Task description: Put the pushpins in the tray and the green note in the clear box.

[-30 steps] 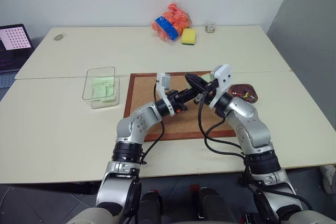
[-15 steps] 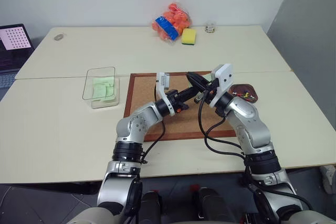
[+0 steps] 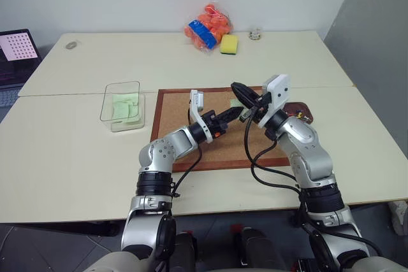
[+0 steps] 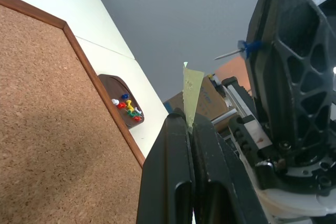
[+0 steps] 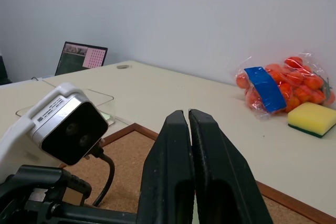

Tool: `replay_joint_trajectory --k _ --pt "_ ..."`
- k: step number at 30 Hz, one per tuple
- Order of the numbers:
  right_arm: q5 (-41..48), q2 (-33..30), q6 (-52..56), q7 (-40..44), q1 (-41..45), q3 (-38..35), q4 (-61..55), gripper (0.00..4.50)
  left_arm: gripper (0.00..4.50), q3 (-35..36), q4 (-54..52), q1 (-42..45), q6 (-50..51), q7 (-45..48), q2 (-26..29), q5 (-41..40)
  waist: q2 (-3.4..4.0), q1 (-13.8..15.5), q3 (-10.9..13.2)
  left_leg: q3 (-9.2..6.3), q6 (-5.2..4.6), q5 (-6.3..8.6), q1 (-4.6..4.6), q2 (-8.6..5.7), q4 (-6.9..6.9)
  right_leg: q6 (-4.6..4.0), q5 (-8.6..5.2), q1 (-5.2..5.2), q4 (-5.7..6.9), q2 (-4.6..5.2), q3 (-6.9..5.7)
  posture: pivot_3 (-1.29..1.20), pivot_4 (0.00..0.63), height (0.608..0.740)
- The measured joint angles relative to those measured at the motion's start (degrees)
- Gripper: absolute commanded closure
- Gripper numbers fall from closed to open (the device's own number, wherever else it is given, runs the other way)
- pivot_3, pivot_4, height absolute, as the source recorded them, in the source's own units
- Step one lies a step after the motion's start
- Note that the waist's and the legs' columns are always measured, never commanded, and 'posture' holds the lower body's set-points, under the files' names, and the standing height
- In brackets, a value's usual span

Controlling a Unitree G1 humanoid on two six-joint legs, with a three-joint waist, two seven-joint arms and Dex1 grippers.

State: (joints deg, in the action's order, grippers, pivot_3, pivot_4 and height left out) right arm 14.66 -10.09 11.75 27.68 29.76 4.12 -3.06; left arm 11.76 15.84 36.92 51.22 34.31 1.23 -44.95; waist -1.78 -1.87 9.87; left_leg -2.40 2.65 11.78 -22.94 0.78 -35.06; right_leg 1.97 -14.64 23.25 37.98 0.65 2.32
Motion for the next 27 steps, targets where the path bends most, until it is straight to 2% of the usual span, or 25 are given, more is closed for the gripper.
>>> replay_joint_trajectory --k 6,9,13,18,22,27 --pt "0.7 -0.3 1.6 -1.1 -0.4 -1.5 -2.8 4.5 4.47 0.4 0.3 0.0 -0.8 -0.6 1.1 0.3 0.0 0.0 0.0 0.0 0.0 0.0 -0.01 0.0 0.0 0.0 0.0 0.0 -0.01 0.0 -0.01 0.0 0.15 0.74" --pt "-0.9 -1.9 1.8 -4.1 -2.3 -3.2 -2.7 4.5 4.47 -3.5 -1.3 -0.9 -4.2 2.1 3.3 3.5 0.0 0.1 0.0 0.01 0.0 0.0 -0.02 -0.02 0.01 -0.01 0.01 0.0 -0.03 0.03 0.01 0.0 0.15 0.74" --pt "-3.0 -2.8 3.8 -11.2 -2.9 -8.3 1.4 4.5 4.47 -13.1 -5.7 -3.4 -15.4 8.2 8.2 13.2 0.0 0.2 0.0 0.04 0.01 0.0 -0.01 -0.04 0.03 -0.15 0.07 0.0 -0.03 0.07 0.03 0.0 0.15 0.74" --pt "-4.4 -4.0 6.6 -15.6 -2.5 -11.6 6.2 4.5 4.47 -22.1 -7.3 -4.2 -29.0 15.4 12.8 23.2 0.01 0.2 0.0 0.06 0.0 0.0 0.0 -0.03 0.08 -0.2 0.05 0.01 -0.04 0.06 0.04 0.0 0.15 0.74" --pt "-4.3 -5.2 9.5 -16.9 -1.3 -13.8 11.1 4.5 4.47 -26.5 -6.4 -3.5 -40.0 19.4 14.8 30.1 0.02 0.1 0.0 0.08 0.0 0.0 -0.01 -0.04 0.08 -0.17 0.03 0.01 -0.06 0.06 0.05 0.0 0.15 0.74" --pt "-3.9 -5.6 10.5 -17.4 1.4 -14.8 15.3 4.5 4.47 -27.4 -3.4 -1.8 -45.2 20.1 13.8 32.8 0.02 0.0 0.0 0.09 -0.01 0.0 -0.01 -0.04 0.08 -0.06 -0.03 0.02 -0.06 0.06 0.05 0.0 0.15 0.74"
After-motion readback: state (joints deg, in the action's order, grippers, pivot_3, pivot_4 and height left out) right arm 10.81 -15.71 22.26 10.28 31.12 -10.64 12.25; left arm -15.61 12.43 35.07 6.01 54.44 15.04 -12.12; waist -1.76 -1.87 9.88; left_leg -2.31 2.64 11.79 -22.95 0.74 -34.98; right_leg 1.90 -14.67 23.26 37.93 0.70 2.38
